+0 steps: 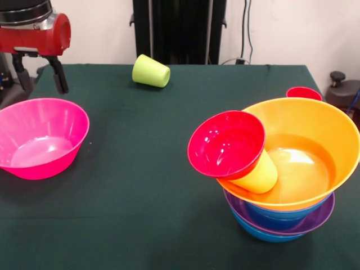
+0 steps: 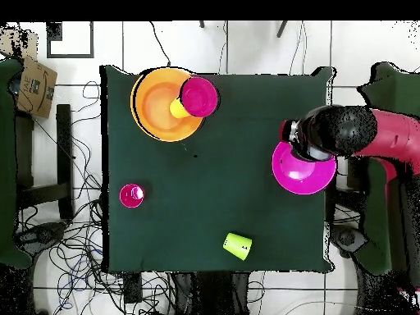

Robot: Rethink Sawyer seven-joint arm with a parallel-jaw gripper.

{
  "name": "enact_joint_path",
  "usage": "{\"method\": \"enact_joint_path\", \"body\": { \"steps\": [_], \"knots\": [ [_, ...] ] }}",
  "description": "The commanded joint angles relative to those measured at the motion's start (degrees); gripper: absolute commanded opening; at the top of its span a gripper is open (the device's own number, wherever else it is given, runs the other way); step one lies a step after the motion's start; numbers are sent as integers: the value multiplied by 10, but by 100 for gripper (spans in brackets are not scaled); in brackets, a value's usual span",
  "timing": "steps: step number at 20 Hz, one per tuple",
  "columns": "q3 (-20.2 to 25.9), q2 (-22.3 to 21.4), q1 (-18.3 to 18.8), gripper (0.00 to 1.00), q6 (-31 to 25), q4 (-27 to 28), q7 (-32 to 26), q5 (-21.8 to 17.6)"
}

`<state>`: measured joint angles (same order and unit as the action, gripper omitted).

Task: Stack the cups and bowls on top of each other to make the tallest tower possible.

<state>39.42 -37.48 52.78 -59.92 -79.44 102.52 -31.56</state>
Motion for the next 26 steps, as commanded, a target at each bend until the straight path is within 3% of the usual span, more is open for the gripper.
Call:
{"method": "enact_joint_path", "body": {
  "steps": [1, 10, 15, 26],
  "knots": [
    [19, 36, -3, 100, 42, -62, -131, -19],
    [52, 46, -3, 100, 54, -68, -153, -12],
    [58, 54, -11, 100, 65, -65, -137, -13],
    [62, 92, -12, 100, 101, -60, -141, -42]
  ]
}}
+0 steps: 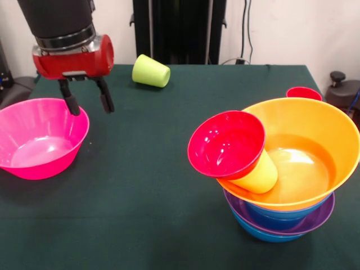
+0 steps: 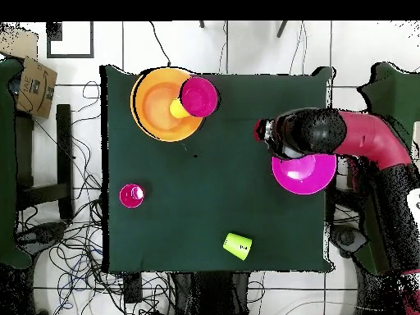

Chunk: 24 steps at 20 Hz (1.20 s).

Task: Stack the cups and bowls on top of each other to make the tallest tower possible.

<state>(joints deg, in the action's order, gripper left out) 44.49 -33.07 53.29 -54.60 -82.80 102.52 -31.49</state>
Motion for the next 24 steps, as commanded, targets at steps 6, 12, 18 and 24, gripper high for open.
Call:
{"method": "enact_joint_path", "body": {
  "steps": [6, 12, 18, 24],
  "knots": [
    [-3, 60, -14, 100, 69, -24, -139, -63],
    [-6, 50, -3, 100, 64, -26, -153, -68],
    [6, 28, 1, 100, 34, -29, -154, -51],
    [17, -9, -5, 100, 10, -47, -131, -23]
  ]
}}
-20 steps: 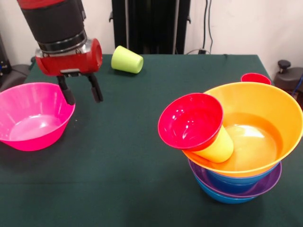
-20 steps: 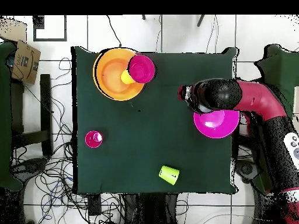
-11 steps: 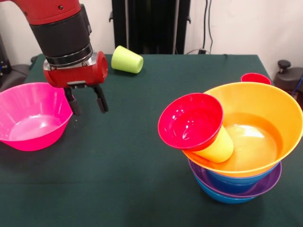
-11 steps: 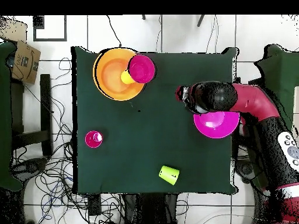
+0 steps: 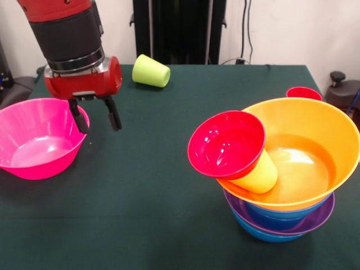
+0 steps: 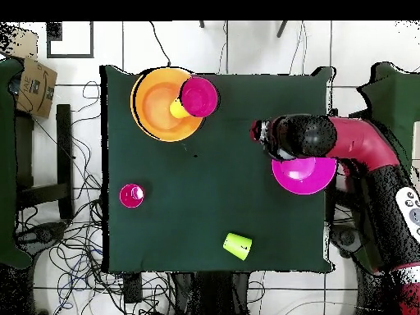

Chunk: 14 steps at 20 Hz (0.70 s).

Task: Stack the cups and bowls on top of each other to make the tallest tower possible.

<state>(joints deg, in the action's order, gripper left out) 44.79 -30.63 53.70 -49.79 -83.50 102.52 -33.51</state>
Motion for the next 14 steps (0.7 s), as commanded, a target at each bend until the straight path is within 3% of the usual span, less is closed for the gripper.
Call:
{"method": "enact_joint_path", "body": {
  "steps": [1, 14],
  "knots": [
    [13, -33, -9, 100, -39, -40, -131, -4],
    [-17, -13, -3, 100, -11, -37, -133, -42]
  ]
}}
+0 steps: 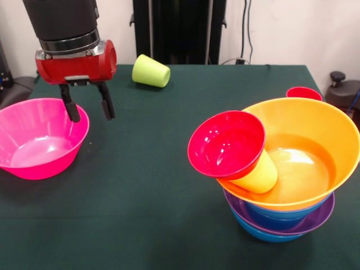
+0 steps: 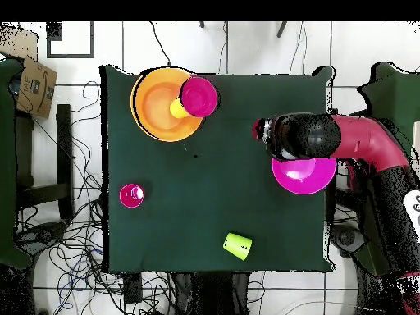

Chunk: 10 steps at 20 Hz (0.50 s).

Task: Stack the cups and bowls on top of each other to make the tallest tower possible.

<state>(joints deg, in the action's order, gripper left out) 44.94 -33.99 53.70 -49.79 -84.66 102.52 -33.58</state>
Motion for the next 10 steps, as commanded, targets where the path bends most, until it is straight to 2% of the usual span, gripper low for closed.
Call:
{"method": "enact_joint_path", "body": {
  "steps": [1, 10],
  "knots": [
    [-21, 24, -2, 100, -7, -26, -132, -44],
    [-34, 37, 0, 100, 7, -18, -127, -64]
  ]
}}
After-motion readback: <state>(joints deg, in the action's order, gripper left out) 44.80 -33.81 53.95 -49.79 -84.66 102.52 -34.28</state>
